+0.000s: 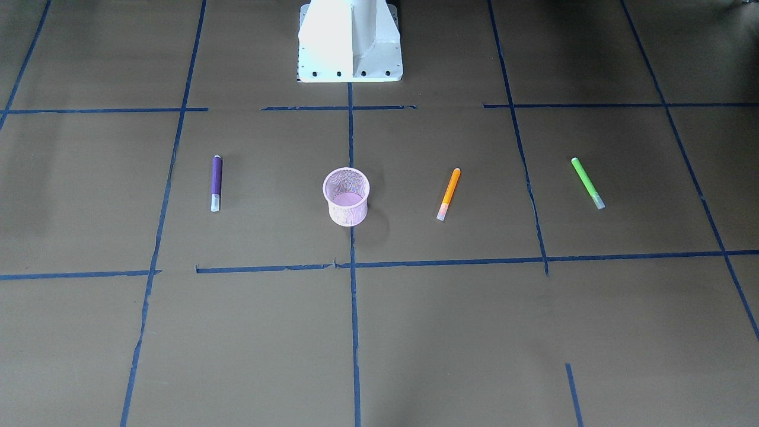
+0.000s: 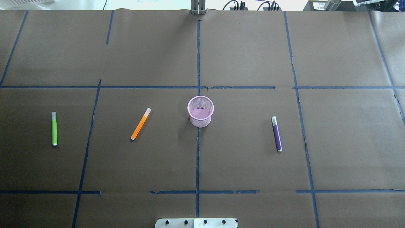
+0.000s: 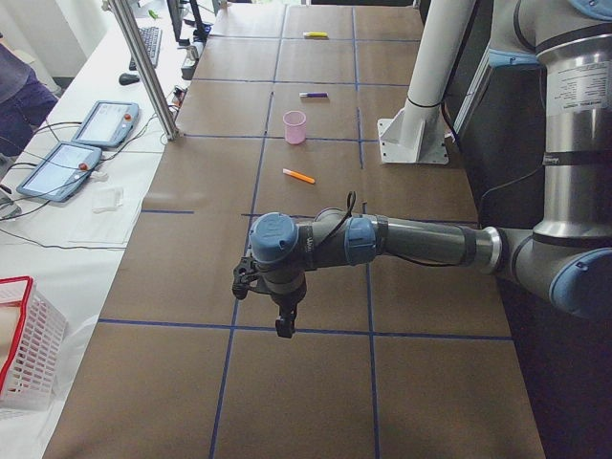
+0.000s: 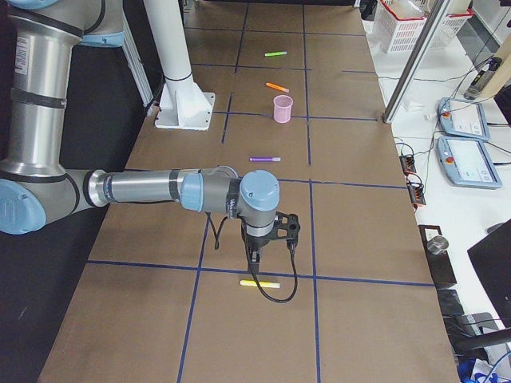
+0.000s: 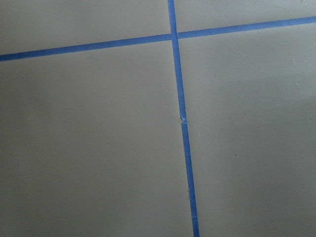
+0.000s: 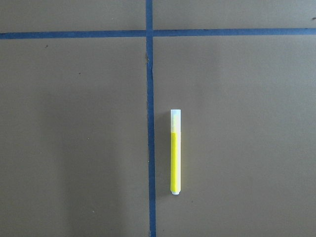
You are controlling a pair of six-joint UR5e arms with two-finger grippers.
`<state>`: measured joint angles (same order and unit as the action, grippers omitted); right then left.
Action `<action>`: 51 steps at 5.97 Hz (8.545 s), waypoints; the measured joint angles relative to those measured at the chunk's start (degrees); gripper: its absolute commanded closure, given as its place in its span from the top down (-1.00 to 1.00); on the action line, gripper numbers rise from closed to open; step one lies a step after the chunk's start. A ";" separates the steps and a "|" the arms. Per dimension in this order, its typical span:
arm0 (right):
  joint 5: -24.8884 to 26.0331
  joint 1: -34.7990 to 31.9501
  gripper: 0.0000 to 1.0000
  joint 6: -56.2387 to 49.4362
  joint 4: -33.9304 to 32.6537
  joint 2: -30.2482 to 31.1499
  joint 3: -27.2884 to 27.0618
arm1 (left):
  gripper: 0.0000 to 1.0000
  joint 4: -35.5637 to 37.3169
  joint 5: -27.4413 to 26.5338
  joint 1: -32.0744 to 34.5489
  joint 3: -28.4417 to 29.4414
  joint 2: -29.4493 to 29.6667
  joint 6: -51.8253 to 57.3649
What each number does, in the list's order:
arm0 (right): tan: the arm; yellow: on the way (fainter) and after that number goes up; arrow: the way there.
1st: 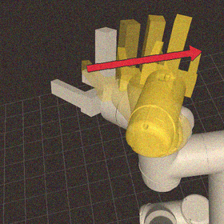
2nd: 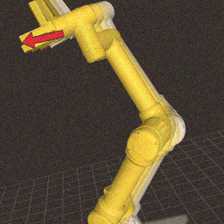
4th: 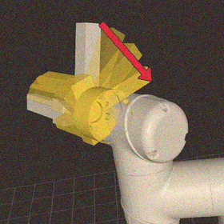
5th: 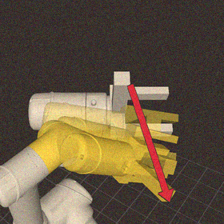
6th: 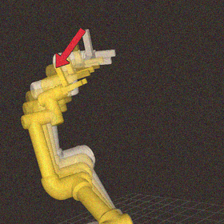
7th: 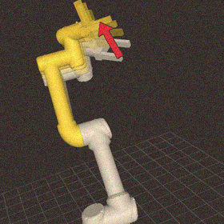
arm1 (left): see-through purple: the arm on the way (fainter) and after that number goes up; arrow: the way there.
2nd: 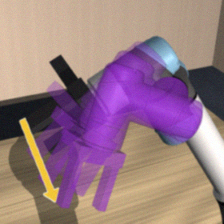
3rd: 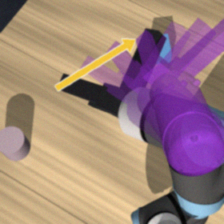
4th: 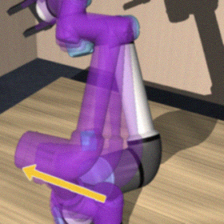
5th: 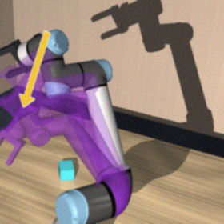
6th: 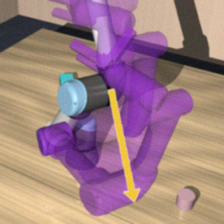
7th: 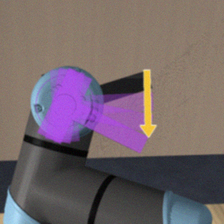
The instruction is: Collect pens into pen holder
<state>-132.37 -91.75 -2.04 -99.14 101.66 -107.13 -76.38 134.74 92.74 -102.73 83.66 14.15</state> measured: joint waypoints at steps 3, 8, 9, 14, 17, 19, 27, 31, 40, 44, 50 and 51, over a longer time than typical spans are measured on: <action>-0.34 0.05 1.00 0.20 0.04 -1.02 -0.29 | 1.00 -0.21 0.11 -0.23 -0.71 0.49 -0.03; -2.63 2.44 1.00 0.98 9.09 -1.82 -1.09 | 1.00 -3.39 0.35 -0.71 -1.04 5.76 -0.42; -2.62 2.70 1.00 0.76 12.39 -1.20 2.56 | 1.00 -3.56 0.44 -0.75 -1.14 5.78 -0.35; 0.49 12.60 0.99 17.10 45.95 -3.78 28.83 | 1.00 -6.04 0.53 -0.80 -1.24 5.78 -0.41; 1.30 15.94 0.66 17.59 49.34 -5.38 34.23 | 1.00 -6.15 0.53 -0.80 -1.24 5.69 -0.35; 1.39 17.62 0.03 17.45 49.39 -5.45 34.70 | 1.00 -6.15 0.53 -0.80 -1.24 5.64 -0.28; 0.25 17.38 -0.97 17.73 49.28 -5.51 22.17 | 1.00 -8.80 0.60 -0.80 -1.67 5.36 -0.24; 0.45 21.31 -0.98 23.63 49.41 -15.74 7.52 | 1.00 -19.51 0.49 -5.88 -1.55 5.00 -0.33; 49.01 62.11 -0.98 46.67 49.39 -47.18 10.58 | 1.00 -23.64 0.62 -10.47 -1.81 5.81 -0.35; 58.11 69.86 -0.39 46.69 50.07 -44.62 11.29 | 1.00 -23.69 0.62 -10.47 -1.77 5.81 -0.35; 50.57 64.94 0.97 56.41 46.57 -45.58 11.26 | 1.00 -23.65 0.52 -12.76 -1.77 5.65 -12.49; 43.71 61.12 0.98 57.80 39.95 -46.59 10.81 | 1.00 -24.21 0.35 -14.47 -1.79 5.46 -22.86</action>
<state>-88.65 -30.63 55.75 -59.18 55.07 -96.32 -100.58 135.09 78.27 -104.53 89.12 -8.71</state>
